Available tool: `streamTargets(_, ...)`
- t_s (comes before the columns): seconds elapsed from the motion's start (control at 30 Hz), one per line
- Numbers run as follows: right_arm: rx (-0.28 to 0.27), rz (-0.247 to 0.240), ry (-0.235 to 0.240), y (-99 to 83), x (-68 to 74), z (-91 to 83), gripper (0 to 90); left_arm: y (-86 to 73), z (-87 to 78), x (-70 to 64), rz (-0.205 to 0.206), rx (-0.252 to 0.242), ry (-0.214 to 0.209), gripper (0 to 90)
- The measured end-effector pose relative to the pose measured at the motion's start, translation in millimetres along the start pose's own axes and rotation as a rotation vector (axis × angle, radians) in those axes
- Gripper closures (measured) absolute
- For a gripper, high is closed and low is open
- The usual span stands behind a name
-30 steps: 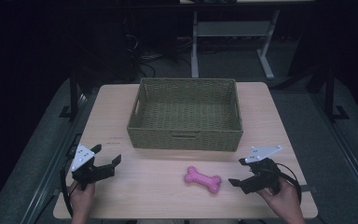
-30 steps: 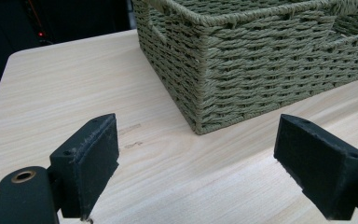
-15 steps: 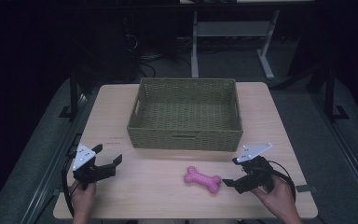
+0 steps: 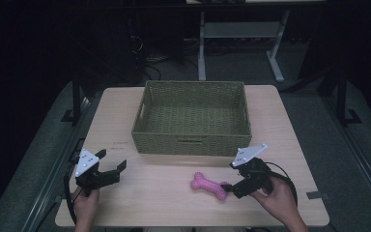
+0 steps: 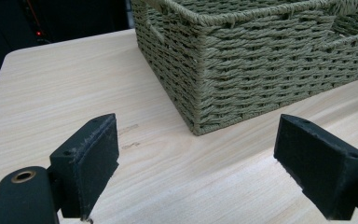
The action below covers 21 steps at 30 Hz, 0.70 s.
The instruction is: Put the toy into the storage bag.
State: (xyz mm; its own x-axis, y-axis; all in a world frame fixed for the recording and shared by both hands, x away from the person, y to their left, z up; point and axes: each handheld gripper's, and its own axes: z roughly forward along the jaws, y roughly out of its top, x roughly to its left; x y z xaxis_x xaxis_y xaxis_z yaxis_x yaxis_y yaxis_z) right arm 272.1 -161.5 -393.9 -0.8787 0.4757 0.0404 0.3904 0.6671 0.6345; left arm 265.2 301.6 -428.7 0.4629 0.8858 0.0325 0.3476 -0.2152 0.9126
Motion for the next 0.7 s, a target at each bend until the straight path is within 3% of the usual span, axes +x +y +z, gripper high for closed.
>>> streamTargets(0.43,0.076,-0.056,0.05,24.7,6.8,32.2,26.2,-0.4,0.1,2.4,-0.006,0.0,0.003,13.3)
streamTargets(0.7,0.108,-0.073,0.066,29.2,7.3,44.9,29.6,-0.7,-0.3,3.3,-0.009,-0.003,0.002,13.3)
